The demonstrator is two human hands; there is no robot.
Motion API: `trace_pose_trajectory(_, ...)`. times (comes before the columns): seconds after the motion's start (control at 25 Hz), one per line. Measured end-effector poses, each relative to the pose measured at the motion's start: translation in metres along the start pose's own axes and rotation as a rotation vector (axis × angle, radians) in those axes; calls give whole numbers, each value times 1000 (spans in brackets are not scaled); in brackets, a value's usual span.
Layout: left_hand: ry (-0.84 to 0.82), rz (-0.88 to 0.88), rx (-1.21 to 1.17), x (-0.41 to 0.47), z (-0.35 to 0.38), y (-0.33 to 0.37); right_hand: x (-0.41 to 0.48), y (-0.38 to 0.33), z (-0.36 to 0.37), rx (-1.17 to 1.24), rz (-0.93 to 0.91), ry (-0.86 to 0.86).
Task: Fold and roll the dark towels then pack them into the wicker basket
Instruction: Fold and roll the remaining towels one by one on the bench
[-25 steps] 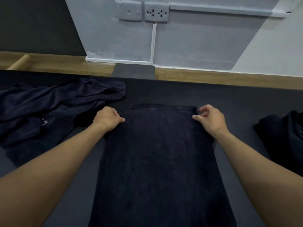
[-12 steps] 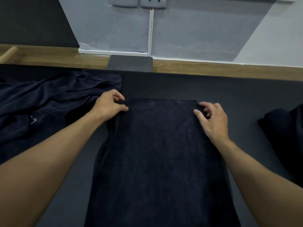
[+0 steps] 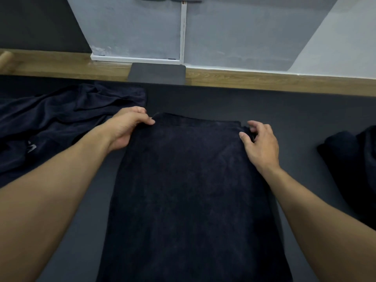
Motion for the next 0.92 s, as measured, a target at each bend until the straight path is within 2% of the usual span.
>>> trace_pose_trajectory(0.08,-6,-15,39,4,-9,0,0,-1,1,-3,-8,3)
trace_pose_trajectory(0.2,-2,17,422,6,-8,-6,-1,-1,-1,28,2,15)
trace_pose_trajectory(0.28,80,123,601,9,-7,-2,-2,-2,-1,40,0,15)
trace_pose_trajectory(0.32,136,181,616,9,-8,3,-2,-3,-1,43,0,12)
trace_pose_trajectory(0.44,347,236,431,11,-25,11,-2,-1,-1,54,5,25)
trace_pose_trajectory(0.52,511,274,486,9,-42,13,-1,2,-2,76,12,43)
trace_pose_trajectory(0.56,533,281,547,8,-48,13,-1,3,-2,79,11,49)
trace_pose_trajectory(0.76,315,232,856,-2,-49,6,1,4,-5,58,31,58)
trace_pose_trajectory(0.92,370,276,960,-4,-51,-1,1,0,-10,85,37,52)
Point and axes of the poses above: each hand's wrist, its own x-axis towards the middle knuckle, its own z-axis out of the palm, y = z × x, the point moved 6 cm from there along x, towards the middle knuckle, and after that the axes turned 8 degrees about y, right-handed, at the moved point
